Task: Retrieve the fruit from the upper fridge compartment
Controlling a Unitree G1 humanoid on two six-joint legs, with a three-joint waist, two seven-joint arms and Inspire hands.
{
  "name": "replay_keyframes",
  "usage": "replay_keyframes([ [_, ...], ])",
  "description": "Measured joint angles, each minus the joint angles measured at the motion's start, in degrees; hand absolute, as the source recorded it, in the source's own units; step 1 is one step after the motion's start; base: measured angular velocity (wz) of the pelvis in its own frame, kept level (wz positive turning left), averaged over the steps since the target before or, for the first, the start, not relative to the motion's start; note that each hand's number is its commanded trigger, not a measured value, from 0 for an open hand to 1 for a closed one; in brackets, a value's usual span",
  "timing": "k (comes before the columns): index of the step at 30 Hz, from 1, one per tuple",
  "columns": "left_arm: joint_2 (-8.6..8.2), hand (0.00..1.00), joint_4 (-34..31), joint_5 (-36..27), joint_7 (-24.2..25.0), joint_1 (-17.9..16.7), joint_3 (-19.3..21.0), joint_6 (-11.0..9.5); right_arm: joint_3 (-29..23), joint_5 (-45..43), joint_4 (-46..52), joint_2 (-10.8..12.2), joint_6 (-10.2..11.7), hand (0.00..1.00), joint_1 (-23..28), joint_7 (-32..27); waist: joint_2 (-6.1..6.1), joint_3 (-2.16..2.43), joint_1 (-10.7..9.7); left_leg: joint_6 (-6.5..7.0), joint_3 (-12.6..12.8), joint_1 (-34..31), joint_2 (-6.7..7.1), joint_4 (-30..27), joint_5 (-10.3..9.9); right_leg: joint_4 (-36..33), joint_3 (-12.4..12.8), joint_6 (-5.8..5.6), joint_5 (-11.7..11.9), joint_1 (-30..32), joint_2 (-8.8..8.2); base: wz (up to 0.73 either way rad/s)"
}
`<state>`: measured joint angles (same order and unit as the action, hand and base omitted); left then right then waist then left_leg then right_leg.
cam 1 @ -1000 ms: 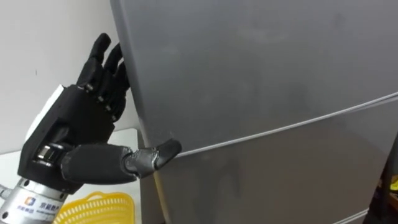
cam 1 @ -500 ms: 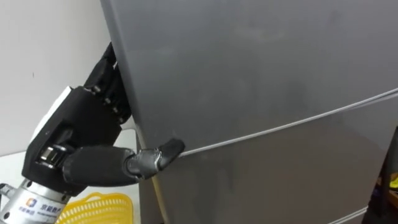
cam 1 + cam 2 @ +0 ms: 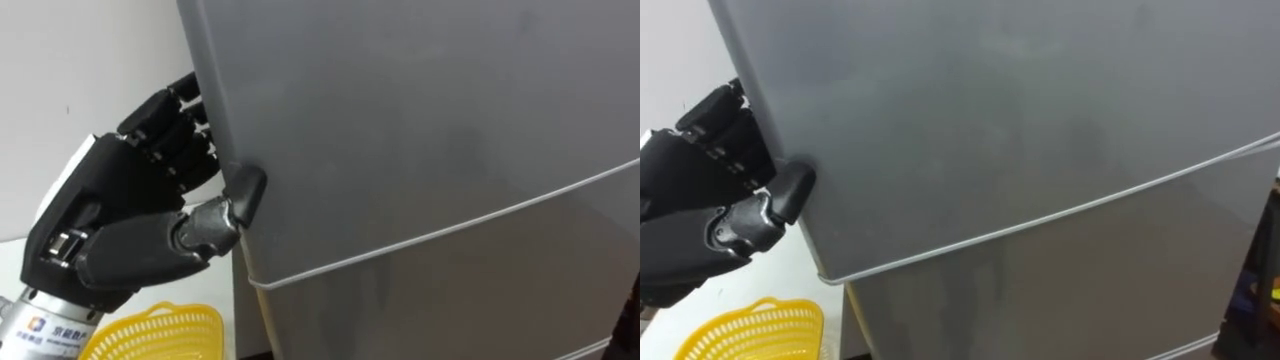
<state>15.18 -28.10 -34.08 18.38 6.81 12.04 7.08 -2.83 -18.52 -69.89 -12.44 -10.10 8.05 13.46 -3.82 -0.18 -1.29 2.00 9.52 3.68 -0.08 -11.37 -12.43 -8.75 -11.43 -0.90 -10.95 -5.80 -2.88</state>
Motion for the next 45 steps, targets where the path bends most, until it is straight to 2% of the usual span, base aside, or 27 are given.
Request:
replay_keyframes([
  [4,0.00,1.00,0.02,0.00,-0.06,-0.03,-0.29,0.04,0.47,-0.02,0.01,-0.02,-0.02,0.00,-0.05,0.38,0.02,-0.01,0.00,0.00,-0.02,-0.03,-0.02,-0.01,0.00,-0.02,-0.07,0.00,0.00,-0.30,0.02,0.00],
  [7,-0.01,0.95,0.02,0.00,-0.06,-0.03,-0.39,0.05,0.48,-0.01,0.01,-0.02,-0.02,0.00,-0.04,0.45,0.02,-0.01,-0.01,0.00,-0.03,-0.03,-0.02,-0.01,0.00,-0.02,-0.11,0.00,0.00,-0.33,0.03,0.00],
  [9,-0.01,0.76,0.02,-0.01,-0.06,-0.03,-0.45,0.05,0.50,-0.03,-0.01,-0.02,-0.04,0.00,-0.07,0.46,0.05,-0.03,-0.04,0.00,-0.05,-0.04,-0.02,-0.02,0.00,-0.04,-0.10,0.00,0.00,-0.28,0.05,0.00],
  [10,-0.01,0.44,0.02,-0.01,-0.06,-0.02,-0.61,0.04,0.60,-0.03,-0.06,-0.02,-0.05,0.00,-0.09,0.47,0.07,-0.03,-0.05,0.00,-0.05,-0.07,-0.02,-0.03,0.00,-0.04,-0.10,0.00,0.00,-0.19,0.04,0.00],
  [11,-0.01,0.00,0.01,-0.04,-0.05,-0.02,-0.84,0.04,0.74,-0.03,-0.06,-0.03,-0.05,0.00,-0.13,0.47,0.07,-0.03,-0.04,0.00,-0.07,-0.07,-0.02,-0.03,0.00,-0.04,-0.08,0.00,0.00,-0.18,0.03,0.00],
  [17,-0.02,0.00,0.03,-2.26,1.69,-0.03,-1.22,0.05,1.62,-0.03,-0.12,-0.12,-0.03,0.00,-0.19,0.52,0.36,-0.12,-0.01,0.00,-0.08,-0.06,0.00,-0.04,0.00,0.00,-0.10,0.00,-0.01,-0.03,-0.02,0.00],
  [18,-0.01,0.00,0.04,-3.62,2.52,-0.02,-1.67,0.06,1.73,-0.12,-0.11,-0.10,-0.02,0.00,-0.21,0.51,0.04,0.11,-0.02,0.00,0.00,-0.13,0.01,-0.17,0.00,0.00,-0.10,0.00,-0.01,-0.07,-0.01,0.00],
  [20,0.12,0.00,0.10,-5.24,3.86,-0.02,-2.50,0.05,2.17,-0.51,-0.04,-0.10,-0.02,0.00,-0.23,0.43,0.23,0.00,-0.03,0.00,0.06,-0.25,0.02,-0.33,0.00,-0.06,-0.10,0.00,-0.01,-0.05,-0.04,0.00],
  [22,1.73,0.00,0.09,-6.94,5.98,-0.05,-5.60,0.02,3.62,-1.33,0.13,-0.10,-0.04,0.00,-0.18,0.37,0.26,0.03,-0.34,0.01,0.06,-0.33,0.01,-0.39,-0.01,-0.04,-0.10,-0.01,-0.01,-0.14,-0.18,0.02],
  [29,2.19,0.00,0.09,-7.14,6.93,-0.04,-7.66,-0.45,5.13,-1.86,0.05,0.08,-0.03,0.00,-0.40,0.32,-0.25,0.08,-0.82,0.12,-0.03,-1.06,0.08,-0.49,0.02,-0.01,-0.46,-0.05,0.01,-0.33,-0.04,0.13],
  [32,2.37,0.00,0.07,-7.14,7.93,-0.06,-8.73,-0.45,5.47,-1.87,0.09,-0.06,-0.05,0.00,-0.87,0.34,-0.53,0.10,-0.81,0.22,1.19,-1.11,-0.03,-0.48,0.04,-0.02,-0.46,-0.15,0.01,-0.15,-0.06,0.05],
  [36,2.55,0.00,0.07,-7.03,8.30,-0.06,-8.99,-0.50,6.01,-1.88,0.09,-0.13,0.02,0.00,-1.51,0.43,-1.04,0.20,-1.12,0.30,1.48,-1.11,0.05,-0.44,0.03,0.00,-0.51,-0.34,0.08,-0.13,-0.23,0.02],
  [45,2.56,0.00,-0.51,-6.98,8.61,-0.05,-10.83,-2.06,6.68,-1.79,0.20,-1.28,0.23,0.00,-2.21,0.43,-0.97,0.25,-1.37,0.31,1.47,-1.45,0.08,-0.47,0.04,-0.31,0.29,-0.38,0.06,0.27,-0.26,0.03],
])
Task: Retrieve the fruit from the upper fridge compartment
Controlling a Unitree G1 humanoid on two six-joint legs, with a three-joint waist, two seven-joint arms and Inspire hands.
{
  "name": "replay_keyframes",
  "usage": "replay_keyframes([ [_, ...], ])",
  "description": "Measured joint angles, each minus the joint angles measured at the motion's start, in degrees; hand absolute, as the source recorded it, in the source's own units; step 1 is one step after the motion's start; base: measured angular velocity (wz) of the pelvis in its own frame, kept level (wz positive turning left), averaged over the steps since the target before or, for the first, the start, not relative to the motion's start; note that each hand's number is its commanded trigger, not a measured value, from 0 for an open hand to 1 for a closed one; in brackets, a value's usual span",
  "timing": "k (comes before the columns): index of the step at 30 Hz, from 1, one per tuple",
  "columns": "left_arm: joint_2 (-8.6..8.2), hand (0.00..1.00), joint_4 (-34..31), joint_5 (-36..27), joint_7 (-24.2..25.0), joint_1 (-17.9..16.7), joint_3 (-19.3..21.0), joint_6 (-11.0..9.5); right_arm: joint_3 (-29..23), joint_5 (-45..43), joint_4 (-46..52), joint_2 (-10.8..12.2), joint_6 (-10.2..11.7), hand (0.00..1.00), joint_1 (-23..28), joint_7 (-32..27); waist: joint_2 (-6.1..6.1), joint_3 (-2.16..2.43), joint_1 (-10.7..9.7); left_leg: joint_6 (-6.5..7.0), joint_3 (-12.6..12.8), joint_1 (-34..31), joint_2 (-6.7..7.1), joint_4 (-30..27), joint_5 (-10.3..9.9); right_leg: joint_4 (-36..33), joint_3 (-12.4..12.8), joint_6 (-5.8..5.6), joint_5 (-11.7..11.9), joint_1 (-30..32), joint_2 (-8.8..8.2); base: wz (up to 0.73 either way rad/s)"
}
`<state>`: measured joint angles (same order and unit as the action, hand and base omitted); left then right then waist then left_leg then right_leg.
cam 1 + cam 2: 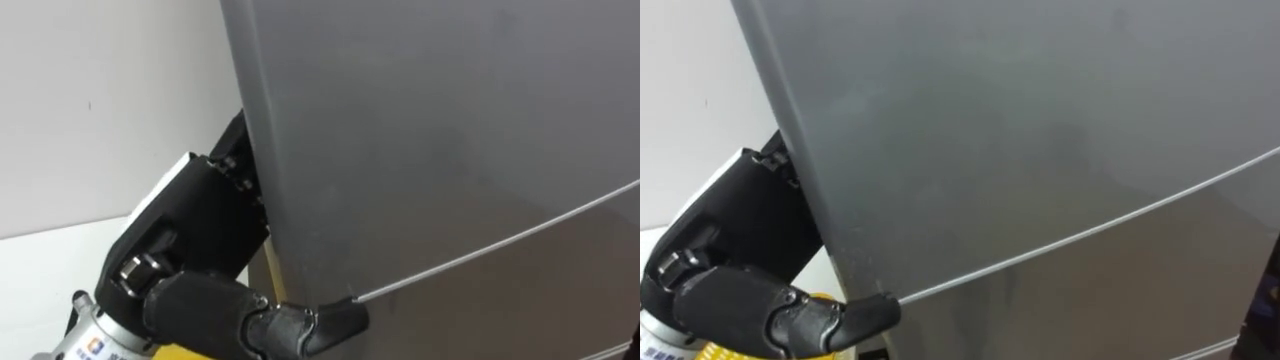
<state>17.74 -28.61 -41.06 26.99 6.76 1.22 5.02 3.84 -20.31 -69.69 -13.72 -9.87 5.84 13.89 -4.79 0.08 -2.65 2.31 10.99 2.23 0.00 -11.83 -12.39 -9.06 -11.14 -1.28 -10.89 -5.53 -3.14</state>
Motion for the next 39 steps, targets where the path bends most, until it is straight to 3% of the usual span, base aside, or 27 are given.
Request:
replay_keyframes([
  [17,0.27,0.00,-0.81,-0.03,1.22,1.03,-4.35,-0.42,0.00,-0.06,-0.45,-0.26,0.45,0.00,-0.09,0.16,0.75,-0.05,-0.19,0.34,1.40,-0.01,-0.03,-0.46,0.21,-0.77,0.82,-0.11,0.00,0.29,-0.31,0.00],
  [21,0.12,0.00,-0.81,-0.04,1.55,4.11,-8.30,-0.41,0.02,-0.07,-0.89,-0.55,0.49,0.00,-0.26,0.70,0.89,-0.13,-0.72,0.41,1.76,0.11,-0.08,-0.42,0.18,-0.78,1.29,-0.17,0.05,0.39,-0.29,-0.06],
  [29,-0.36,0.00,-1.90,-0.19,6.25,7.96,-15.29,-0.42,0.02,-0.12,-1.59,-1.37,0.47,0.00,-0.61,0.65,0.48,0.14,-2.38,0.39,2.85,0.51,-0.24,0.09,0.16,-0.77,2.06,-0.17,0.05,0.71,-0.17,-0.08],
  [33,-0.55,0.00,-1.82,0.06,8.13,9.96,-20.21,0.62,0.58,-0.03,-1.53,-1.38,0.45,0.00,-1.57,0.67,0.16,0.31,-4.55,0.38,2.92,0.52,-0.27,0.11,0.16,-0.65,2.49,-0.16,0.05,0.74,-0.07,-0.02],
  [39,-0.65,0.00,-1.81,0.05,11.13,11.38,-22.04,1.89,1.55,0.04,-1.53,-1.41,0.44,0.00,-1.94,0.66,0.05,0.32,-6.16,0.24,3.28,0.63,-0.47,0.15,0.08,-0.60,3.13,-0.05,-0.02,0.95,0.17,-0.06],
])
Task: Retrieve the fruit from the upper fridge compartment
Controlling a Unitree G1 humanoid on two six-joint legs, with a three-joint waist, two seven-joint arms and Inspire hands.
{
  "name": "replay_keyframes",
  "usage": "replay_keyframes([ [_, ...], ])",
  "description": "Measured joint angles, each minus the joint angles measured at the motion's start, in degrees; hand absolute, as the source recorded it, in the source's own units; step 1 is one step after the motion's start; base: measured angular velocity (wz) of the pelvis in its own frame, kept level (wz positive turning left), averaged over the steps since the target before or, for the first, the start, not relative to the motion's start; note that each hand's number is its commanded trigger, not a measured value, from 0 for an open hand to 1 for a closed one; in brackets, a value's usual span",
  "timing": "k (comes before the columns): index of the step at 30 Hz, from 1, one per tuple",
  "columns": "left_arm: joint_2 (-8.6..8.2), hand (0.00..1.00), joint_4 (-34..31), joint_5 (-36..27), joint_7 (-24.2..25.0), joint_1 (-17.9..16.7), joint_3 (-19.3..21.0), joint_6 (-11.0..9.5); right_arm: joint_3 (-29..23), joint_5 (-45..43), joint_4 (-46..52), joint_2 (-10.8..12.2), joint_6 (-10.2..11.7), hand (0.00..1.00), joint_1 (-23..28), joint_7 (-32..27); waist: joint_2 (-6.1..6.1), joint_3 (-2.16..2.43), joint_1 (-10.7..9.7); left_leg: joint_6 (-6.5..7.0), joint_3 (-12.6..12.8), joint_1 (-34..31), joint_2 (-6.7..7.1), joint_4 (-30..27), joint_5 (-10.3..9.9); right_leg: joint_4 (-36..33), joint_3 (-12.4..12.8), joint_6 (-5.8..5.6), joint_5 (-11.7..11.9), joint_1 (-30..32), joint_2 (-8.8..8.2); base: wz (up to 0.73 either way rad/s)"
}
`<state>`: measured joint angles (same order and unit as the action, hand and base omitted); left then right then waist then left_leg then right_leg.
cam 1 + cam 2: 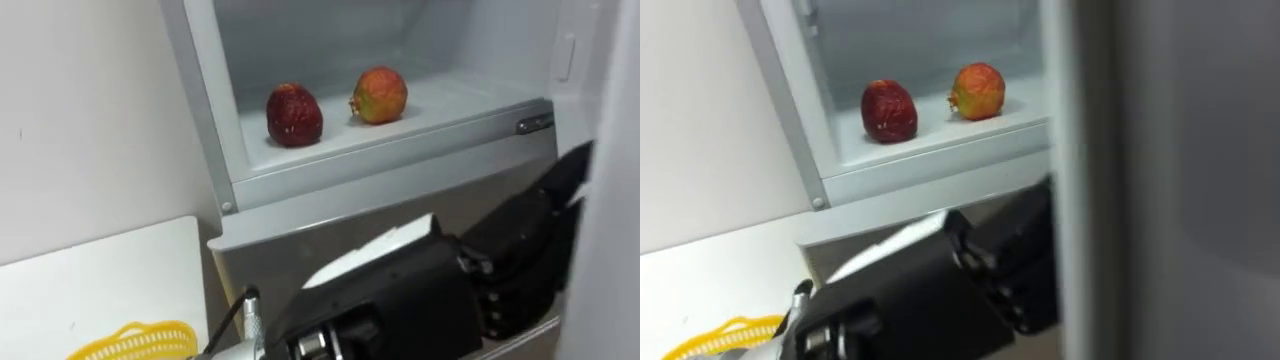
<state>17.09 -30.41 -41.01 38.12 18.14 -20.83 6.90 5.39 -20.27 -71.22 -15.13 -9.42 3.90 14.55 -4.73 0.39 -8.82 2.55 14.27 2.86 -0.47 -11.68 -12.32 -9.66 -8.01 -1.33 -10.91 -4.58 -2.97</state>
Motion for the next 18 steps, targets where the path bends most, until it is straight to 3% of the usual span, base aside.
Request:
replay_keyframes([
  [9,-0.09,0.00,0.00,0.07,0.90,1.17,-0.69,0.10,1.24,0.24,0.10,-0.02,0.14,0.00,-0.07,-0.09,0.30,-0.20,-0.29,0.00,0.89,0.63,-0.02,0.33,0.00,-0.05,0.50,0.00,-0.06,-0.01,-0.03,-0.05],
  [15,-0.10,0.00,-0.01,0.21,1.09,5.22,-1.28,0.07,1.82,0.22,-0.07,-0.05,1.18,0.00,-0.55,0.64,0.40,-0.26,-0.29,0.00,0.77,0.20,-0.07,0.27,0.00,-0.17,0.42,0.00,-0.11,0.53,-0.04,0.00],
  [18,-0.69,0.00,-0.03,0.21,1.28,5.66,-1.50,0.06,2.33,0.27,-0.07,-0.05,1.26,0.00,-0.56,0.63,0.39,-0.25,-0.30,-0.01,0.78,0.18,-0.06,0.23,0.00,-0.14,0.45,0.00,-0.11,0.53,-0.03,0.00],
])
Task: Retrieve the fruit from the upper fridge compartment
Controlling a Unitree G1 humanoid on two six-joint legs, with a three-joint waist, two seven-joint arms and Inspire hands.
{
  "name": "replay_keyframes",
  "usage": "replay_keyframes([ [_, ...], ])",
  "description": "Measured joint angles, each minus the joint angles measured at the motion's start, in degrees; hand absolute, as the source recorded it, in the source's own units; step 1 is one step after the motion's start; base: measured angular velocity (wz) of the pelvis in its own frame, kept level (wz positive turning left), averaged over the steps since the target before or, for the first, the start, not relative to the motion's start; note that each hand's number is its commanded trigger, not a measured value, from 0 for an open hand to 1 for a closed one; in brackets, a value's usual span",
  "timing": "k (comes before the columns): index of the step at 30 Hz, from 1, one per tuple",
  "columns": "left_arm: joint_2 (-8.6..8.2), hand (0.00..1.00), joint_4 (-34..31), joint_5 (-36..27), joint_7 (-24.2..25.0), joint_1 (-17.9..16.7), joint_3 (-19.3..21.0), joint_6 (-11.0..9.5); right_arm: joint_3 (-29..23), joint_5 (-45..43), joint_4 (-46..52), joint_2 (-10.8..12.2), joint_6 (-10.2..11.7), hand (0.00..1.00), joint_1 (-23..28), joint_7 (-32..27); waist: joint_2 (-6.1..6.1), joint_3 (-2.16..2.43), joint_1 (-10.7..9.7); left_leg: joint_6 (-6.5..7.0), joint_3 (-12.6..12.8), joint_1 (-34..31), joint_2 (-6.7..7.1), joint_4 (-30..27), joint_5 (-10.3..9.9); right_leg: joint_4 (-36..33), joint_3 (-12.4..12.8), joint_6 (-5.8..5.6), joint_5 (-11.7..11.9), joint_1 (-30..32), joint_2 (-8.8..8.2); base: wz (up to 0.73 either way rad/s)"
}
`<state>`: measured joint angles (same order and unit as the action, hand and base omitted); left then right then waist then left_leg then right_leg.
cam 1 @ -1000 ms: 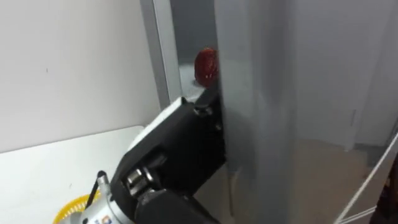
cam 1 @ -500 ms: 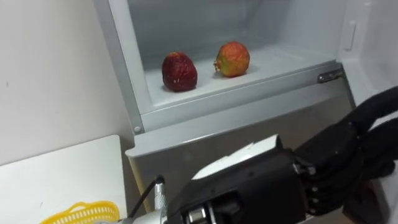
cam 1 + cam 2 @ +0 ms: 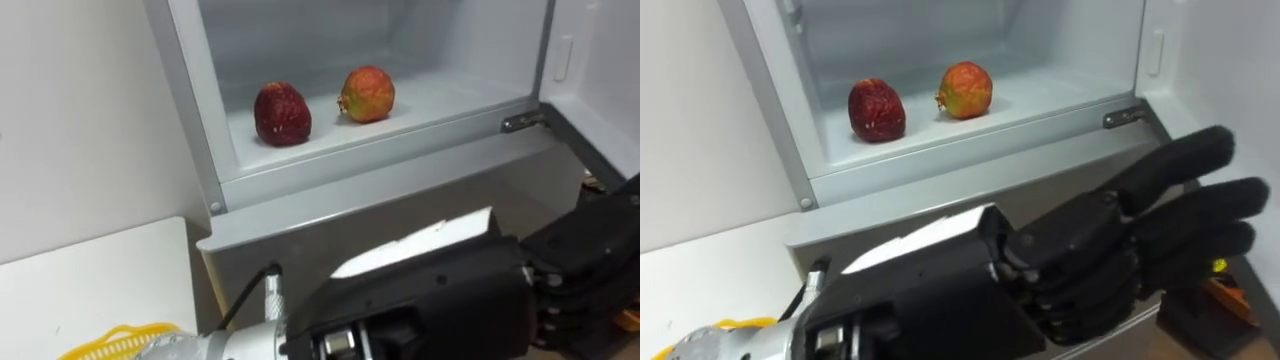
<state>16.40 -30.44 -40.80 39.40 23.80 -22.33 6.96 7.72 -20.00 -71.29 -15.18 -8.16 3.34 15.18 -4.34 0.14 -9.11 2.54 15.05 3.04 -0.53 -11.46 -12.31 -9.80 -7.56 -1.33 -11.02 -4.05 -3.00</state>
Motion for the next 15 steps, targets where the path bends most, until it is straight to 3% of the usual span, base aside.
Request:
replay_keyframes([
  [5,-0.51,0.00,0.00,0.57,-0.06,0.47,-0.48,-0.03,0.03,0.18,-0.05,0.01,0.12,0.00,0.04,-0.06,-0.02,0.01,-0.21,0.00,0.11,-0.24,0.01,-0.18,0.00,0.10,0.02,0.00,0.00,0.12,-0.03,0.00],
  [11,-3.80,0.00,0.36,9.20,-1.77,4.28,-4.76,-0.11,0.18,0.04,-0.07,-0.01,0.04,0.00,-0.14,0.00,-0.05,0.03,-0.48,0.00,0.29,-0.35,0.00,-0.33,0.01,0.00,0.09,0.01,0.02,0.01,0.01,0.00],
  [15,-5.79,0.00,1.45,9.75,-1.79,5.77,-6.96,-0.10,1.18,-0.30,-0.05,-0.02,0.15,0.00,-1.32,0.00,-0.05,0.02,-2.61,-0.01,0.45,-0.31,-0.05,-0.33,0.01,0.01,0.15,0.02,0.03,-0.06,0.04,0.00],
])
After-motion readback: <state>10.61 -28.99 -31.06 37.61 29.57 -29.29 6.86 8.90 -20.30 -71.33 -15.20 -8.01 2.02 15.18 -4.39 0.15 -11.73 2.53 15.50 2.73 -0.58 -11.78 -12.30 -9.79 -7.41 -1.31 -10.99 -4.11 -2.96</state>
